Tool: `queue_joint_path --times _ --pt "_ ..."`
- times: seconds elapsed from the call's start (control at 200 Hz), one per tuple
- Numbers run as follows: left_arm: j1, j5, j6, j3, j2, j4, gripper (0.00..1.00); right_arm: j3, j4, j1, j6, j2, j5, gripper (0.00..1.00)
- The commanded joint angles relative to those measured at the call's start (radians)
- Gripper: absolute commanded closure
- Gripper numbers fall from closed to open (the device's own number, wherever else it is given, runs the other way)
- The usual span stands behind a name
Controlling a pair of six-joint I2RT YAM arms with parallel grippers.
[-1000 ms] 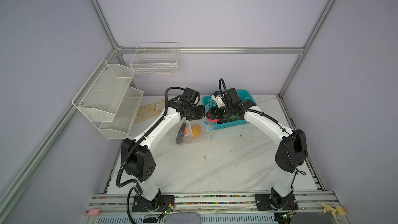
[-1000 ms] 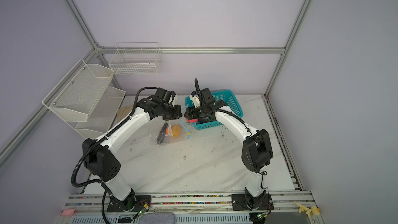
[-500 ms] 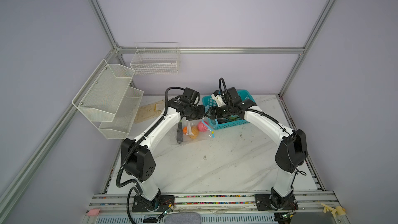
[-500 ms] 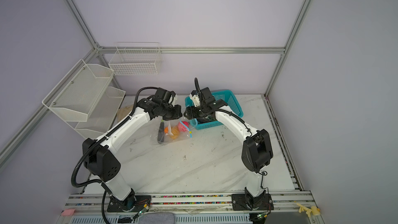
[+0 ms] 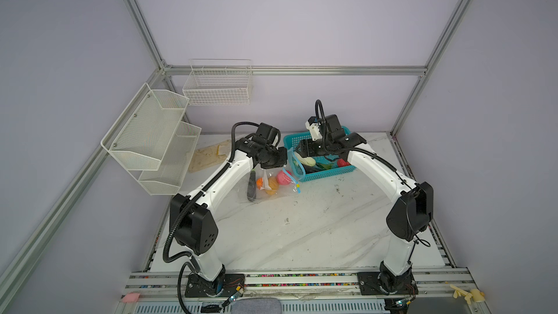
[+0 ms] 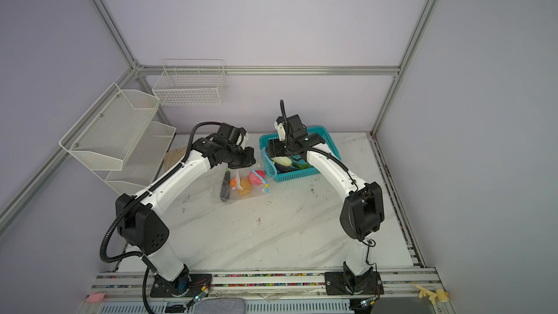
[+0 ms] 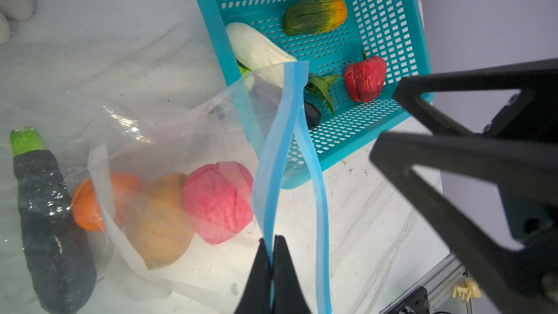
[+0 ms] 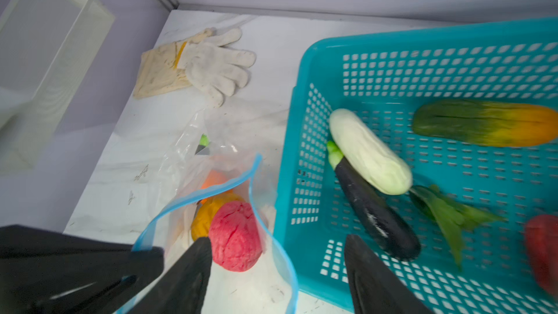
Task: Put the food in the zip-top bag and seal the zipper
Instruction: 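Move the right gripper back into the basket over the red bell pepper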
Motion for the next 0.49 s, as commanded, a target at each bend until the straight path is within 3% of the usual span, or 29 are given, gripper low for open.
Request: queue_joint_path --times 0.0,0.215,0.49 --pt "0.007 0.015 -0.012 -0.031 -0.059 0.037 1.0 0.055 -0.08 -0.03 -0.029 0.04 0.17 0.27" --pt "0.007 0.017 -0.011 -0.035 -0.065 0.036 1.0 0.075 -0.118 -0.091 -0.062 0.118 0.357 0.27" --pt "0.007 0.019 -0.014 -0.037 -0.066 0.037 1.0 0.11 -0.138 -0.178 -0.076 0.262 0.446 0.28"
